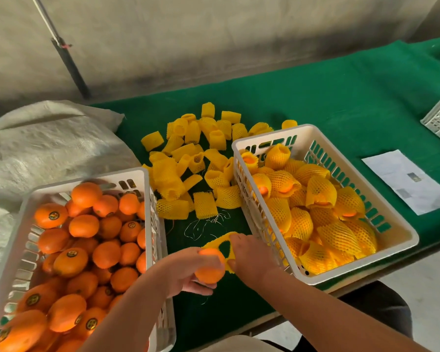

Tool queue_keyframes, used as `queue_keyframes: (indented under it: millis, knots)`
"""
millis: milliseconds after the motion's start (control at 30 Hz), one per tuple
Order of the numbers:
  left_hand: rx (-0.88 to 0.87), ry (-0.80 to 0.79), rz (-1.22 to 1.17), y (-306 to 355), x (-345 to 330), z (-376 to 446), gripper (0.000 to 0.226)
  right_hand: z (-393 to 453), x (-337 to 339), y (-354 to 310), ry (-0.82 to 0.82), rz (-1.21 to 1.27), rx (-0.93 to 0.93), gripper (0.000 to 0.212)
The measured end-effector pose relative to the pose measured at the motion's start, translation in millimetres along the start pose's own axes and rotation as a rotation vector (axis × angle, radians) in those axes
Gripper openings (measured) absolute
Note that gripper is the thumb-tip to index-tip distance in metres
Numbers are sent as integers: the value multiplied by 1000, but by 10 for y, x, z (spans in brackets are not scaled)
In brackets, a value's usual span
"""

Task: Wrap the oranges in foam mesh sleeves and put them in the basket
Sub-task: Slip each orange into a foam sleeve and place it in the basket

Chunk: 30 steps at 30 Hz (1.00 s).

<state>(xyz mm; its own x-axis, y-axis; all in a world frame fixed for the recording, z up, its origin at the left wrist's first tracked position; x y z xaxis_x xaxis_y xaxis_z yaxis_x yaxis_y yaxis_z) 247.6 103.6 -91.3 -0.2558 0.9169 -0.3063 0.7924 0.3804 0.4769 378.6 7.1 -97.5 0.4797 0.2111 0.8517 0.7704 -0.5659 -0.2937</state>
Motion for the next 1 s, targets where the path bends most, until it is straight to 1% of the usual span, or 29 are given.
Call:
queue_keyframes:
  millis: [67, 133, 167, 200, 267, 300, 367, 500, 600, 667, 733, 833, 900, 967, 1000]
  knots:
    - [-65, -34, -319, -14, -6, -34, 83, -1, -35, -38, -1, 7, 16, 45]
    - [-133, -3, -438, 0, -18, -11, 77, 3, -50, -71, 14, 32, 46, 46]
    - [-152, 34, -425, -1, -27, 16, 75, 4, -43, -85, 23, 49, 60, 48]
    - [-168, 89, -361, -9, -24, 45, 74, 7, -26, -94, 32, 64, 70, 52]
    - [-209, 176, -155, -12, -25, 75, 75, 18, 15, -107, 47, 74, 91, 61]
    - [-226, 191, -87, -20, -35, 82, 77, 21, 32, -106, 52, 67, 101, 65]
    - [-235, 169, -53, -33, -52, 99, 79, 18, 50, -103, 55, 39, 119, 70]
    - [-161, 62, -89, -23, -97, 94, 81, -1, 5, -93, 16, 16, 158, 81]
    - [-162, 74, -80, -14, -41, 53, 86, -41, 13, -128, 33, 46, 168, 76]
    - [-200, 168, -54, -16, 42, 24, 88, -78, 41, -170, 56, 81, 169, 66]
    - [-276, 319, 52, 0, 119, -13, 88, -129, 56, -246, 69, 139, 182, 58]
    - [-424, 612, 394, 95, 152, -145, 80, -223, 61, -412, 101, 209, 210, 54]
    - [-483, 773, 534, 140, 144, -253, 76, -266, 77, -489, 118, 235, 216, 55]
    - [-500, 832, 603, 160, 138, -298, 75, -283, 111, -495, 128, 254, 211, 54]
    - [-501, 821, 631, 163, 131, -291, 75, -287, 129, -482, 130, 261, 209, 52]
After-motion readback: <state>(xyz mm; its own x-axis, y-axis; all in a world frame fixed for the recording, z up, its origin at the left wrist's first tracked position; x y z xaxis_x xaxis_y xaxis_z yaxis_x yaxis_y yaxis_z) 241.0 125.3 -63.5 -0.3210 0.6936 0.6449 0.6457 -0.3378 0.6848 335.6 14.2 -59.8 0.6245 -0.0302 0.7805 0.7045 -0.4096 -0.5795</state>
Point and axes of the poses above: each hand's wrist, its own z-axis towards the middle knuckle, its own x-axis out of the back of the hand, y = z × x, the point moved 7 cm from there along z, towards the middle knuckle, and after that the axes turned 15 degrees about -y, right-handed, at the moved point
